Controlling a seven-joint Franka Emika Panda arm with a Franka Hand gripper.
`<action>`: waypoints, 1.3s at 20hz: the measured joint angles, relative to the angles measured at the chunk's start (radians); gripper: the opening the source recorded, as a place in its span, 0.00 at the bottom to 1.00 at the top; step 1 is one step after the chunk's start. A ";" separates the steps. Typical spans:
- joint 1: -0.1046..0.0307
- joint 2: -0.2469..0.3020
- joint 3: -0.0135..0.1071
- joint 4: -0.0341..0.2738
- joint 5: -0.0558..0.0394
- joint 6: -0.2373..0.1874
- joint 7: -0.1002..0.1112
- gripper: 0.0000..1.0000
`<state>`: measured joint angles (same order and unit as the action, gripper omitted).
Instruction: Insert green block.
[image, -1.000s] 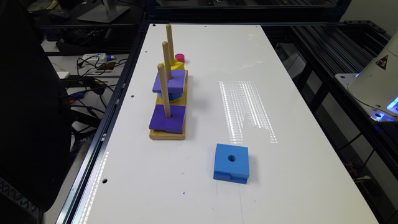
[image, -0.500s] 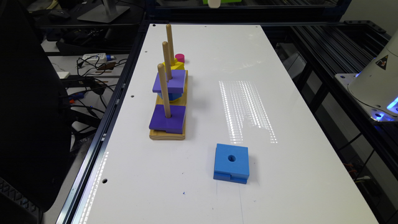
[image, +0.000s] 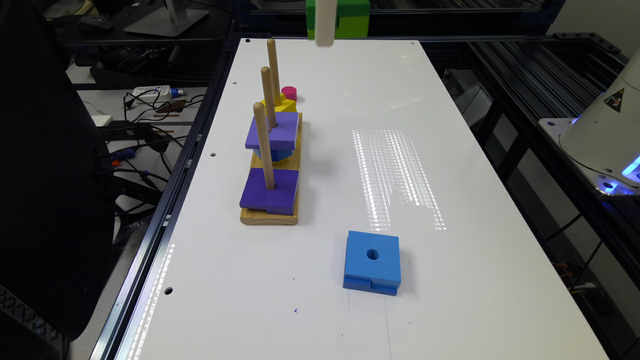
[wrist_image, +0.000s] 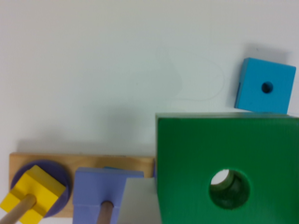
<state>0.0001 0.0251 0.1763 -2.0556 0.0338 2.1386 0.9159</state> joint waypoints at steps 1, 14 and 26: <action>0.000 0.010 0.002 0.005 -0.0009 0.006 0.003 0.00; 0.004 0.133 0.016 0.085 -0.0122 0.047 0.023 0.00; 0.005 0.196 0.027 0.134 -0.0271 0.056 0.041 0.00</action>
<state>0.0055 0.2213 0.2033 -1.9216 0.0067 2.1944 0.9565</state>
